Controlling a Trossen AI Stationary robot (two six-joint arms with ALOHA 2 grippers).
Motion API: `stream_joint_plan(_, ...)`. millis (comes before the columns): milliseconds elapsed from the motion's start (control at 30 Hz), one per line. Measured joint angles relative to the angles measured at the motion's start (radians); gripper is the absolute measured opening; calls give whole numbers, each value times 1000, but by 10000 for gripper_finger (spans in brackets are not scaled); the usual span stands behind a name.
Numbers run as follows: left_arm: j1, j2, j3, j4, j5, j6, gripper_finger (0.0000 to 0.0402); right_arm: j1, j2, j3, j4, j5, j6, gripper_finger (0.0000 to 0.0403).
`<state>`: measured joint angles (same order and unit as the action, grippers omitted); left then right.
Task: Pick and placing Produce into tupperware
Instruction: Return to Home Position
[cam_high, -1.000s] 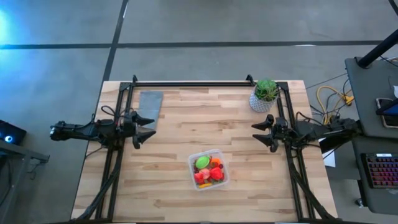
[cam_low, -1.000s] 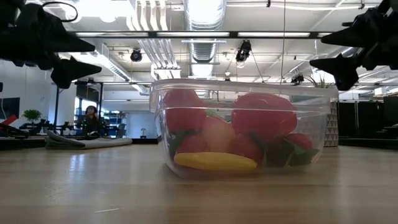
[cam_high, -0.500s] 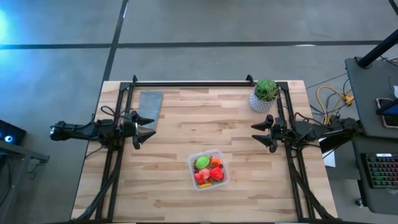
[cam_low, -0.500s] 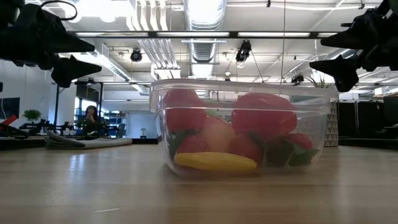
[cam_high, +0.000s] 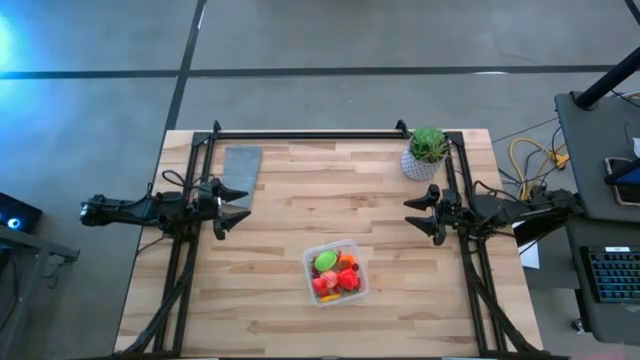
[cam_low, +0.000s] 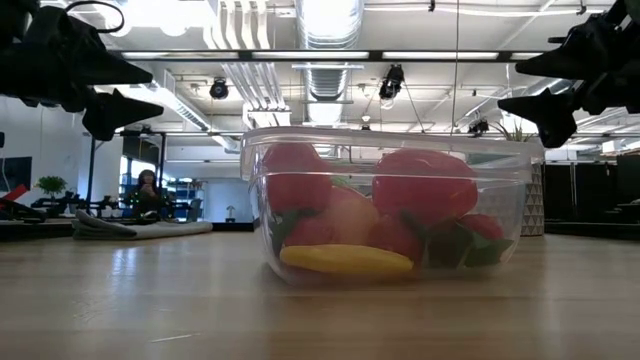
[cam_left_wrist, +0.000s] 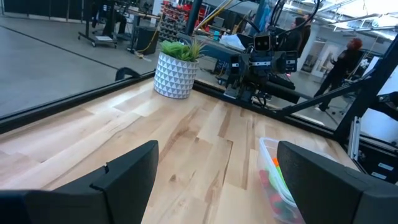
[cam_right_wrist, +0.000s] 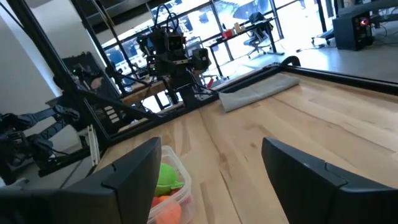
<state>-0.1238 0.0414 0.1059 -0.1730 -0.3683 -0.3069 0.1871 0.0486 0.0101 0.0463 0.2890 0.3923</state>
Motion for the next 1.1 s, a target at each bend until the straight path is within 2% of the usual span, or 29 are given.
stream_joint_plan(1100, 0, 0, 0, 0, 0, 0, 313, 0, 0, 0, 0, 0, 0, 271)
